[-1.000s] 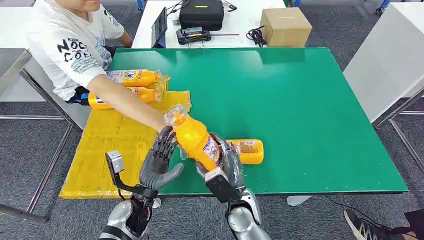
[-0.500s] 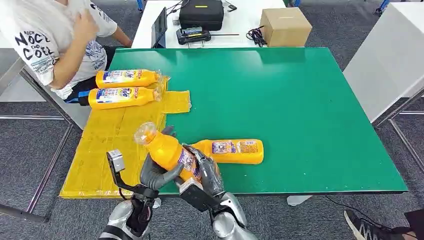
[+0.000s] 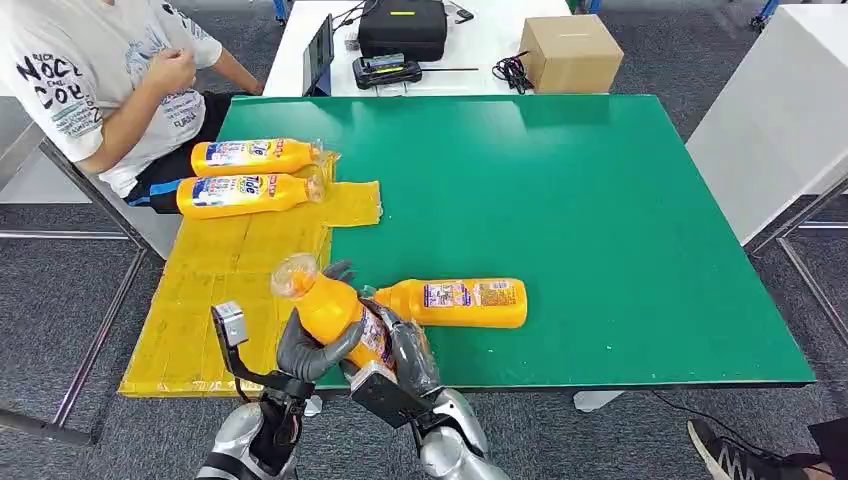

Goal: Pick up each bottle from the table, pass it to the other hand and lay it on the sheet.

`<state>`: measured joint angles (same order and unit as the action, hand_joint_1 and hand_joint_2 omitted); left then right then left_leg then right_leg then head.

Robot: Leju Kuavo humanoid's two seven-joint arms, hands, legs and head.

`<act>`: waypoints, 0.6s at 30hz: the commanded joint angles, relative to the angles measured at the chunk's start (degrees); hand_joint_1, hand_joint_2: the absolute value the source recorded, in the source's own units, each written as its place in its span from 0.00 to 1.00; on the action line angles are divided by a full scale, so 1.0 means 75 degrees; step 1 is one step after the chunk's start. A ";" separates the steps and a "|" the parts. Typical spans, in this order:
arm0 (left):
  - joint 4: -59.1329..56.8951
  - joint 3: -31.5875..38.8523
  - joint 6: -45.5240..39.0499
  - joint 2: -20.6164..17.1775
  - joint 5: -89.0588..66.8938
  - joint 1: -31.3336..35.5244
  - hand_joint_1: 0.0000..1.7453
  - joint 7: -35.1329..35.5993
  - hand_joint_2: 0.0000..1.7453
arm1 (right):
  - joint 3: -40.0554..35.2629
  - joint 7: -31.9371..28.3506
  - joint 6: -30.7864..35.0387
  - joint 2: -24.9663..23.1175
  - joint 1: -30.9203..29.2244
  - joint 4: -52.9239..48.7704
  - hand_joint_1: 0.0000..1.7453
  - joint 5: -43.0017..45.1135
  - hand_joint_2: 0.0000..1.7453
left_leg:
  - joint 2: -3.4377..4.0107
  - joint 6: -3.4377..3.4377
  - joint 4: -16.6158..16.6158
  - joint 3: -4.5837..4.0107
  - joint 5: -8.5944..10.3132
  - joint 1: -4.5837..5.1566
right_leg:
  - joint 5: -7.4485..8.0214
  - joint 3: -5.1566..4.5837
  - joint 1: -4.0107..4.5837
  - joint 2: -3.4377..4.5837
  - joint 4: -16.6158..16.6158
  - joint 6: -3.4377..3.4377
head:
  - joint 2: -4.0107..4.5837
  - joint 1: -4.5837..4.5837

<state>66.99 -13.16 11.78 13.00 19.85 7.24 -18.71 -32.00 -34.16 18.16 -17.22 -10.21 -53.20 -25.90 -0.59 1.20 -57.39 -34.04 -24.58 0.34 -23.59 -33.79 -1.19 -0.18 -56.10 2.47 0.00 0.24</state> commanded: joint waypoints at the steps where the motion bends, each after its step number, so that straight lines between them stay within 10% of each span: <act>1: -0.0218 -0.0161 -0.0011 -0.0185 -0.0181 0.0230 1.00 -0.0110 1.00 | -0.0217 0.0066 0.0046 -0.0092 -0.0191 0.0477 1.00 0.0048 1.00 | 0.0010 -0.0011 -0.0002 0.0022 -0.0012 -0.0011 | -0.0007 0.0022 0.0012 0.0006 0.0003 -0.0015 | 0.0000 0.0000; 5: -0.0070 -0.0098 -0.0127 -0.0138 -0.0304 0.0210 1.00 -0.0231 1.00 | -0.0144 0.0066 0.0101 -0.0079 -0.0151 0.0366 0.98 0.0098 1.00 | 0.0005 -0.0009 0.0000 0.0012 -0.0007 -0.0006 | -0.0005 0.0013 0.0006 0.0003 0.0003 -0.0011 | 0.0000 0.0000; 6: -0.0001 -0.0079 -0.0155 -0.0134 -0.0308 0.0199 1.00 -0.0235 1.00 | -0.0121 0.0076 0.0112 -0.0068 -0.0133 0.0305 0.73 0.0109 1.00 | 0.0004 -0.0007 0.0001 0.0008 -0.0004 -0.0003 | -0.0003 0.0008 0.0004 0.0002 0.0002 -0.0009 | 0.0000 0.0000; 7: 0.0047 -0.0041 -0.0227 -0.0122 -0.0327 0.0184 1.00 -0.0251 1.00 | -0.0069 0.0076 0.0157 -0.0067 -0.0093 0.0213 0.11 0.0148 1.00 | 0.0011 -0.0013 -0.0005 0.0020 -0.0013 -0.0015 | -0.0008 0.0021 0.0016 0.0007 0.0003 -0.0017 | 0.0000 0.0000; 11: 0.0218 0.0193 -0.0601 -0.0094 -0.0382 0.0144 1.00 -0.0323 1.00 | 0.0174 0.0063 0.0324 -0.0092 0.0045 -0.0214 0.00 0.0372 1.00 | 0.0006 -0.0011 -0.0005 0.0012 -0.0009 -0.0009 | -0.0006 0.0013 0.0011 0.0003 0.0001 -0.0014 | 0.0000 0.0003; 12: 0.0249 0.0218 -0.0634 -0.0099 -0.0377 0.0136 1.00 -0.0311 1.00 | 0.0191 0.0074 0.0333 -0.0068 0.0084 -0.0339 0.00 0.0391 0.00 | 0.0003 -0.0007 -0.0001 0.0005 -0.0004 -0.0004 | -0.0003 0.0004 0.0005 0.0001 0.0000 -0.0008 | 0.0000 0.0000; 18: 0.0405 0.0616 -0.1104 -0.0160 -0.0392 0.0275 1.00 -0.0427 1.00 | 0.0275 0.0116 0.0277 0.0120 0.0433 -0.1718 0.00 0.0660 0.00 | 0.0001 -0.0006 -0.0002 0.0002 -0.0003 -0.0005 | -0.0002 0.0003 0.0005 -0.0001 0.0001 -0.0008 | 0.0000 0.0000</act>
<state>69.24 -13.03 5.88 13.03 16.74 7.09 -21.20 -31.82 -33.81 20.11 -17.12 -9.82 -55.99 -22.84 -0.59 1.20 -57.39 -34.04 -24.58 0.34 -23.59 -33.79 -1.19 -0.18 -56.10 2.47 0.00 0.24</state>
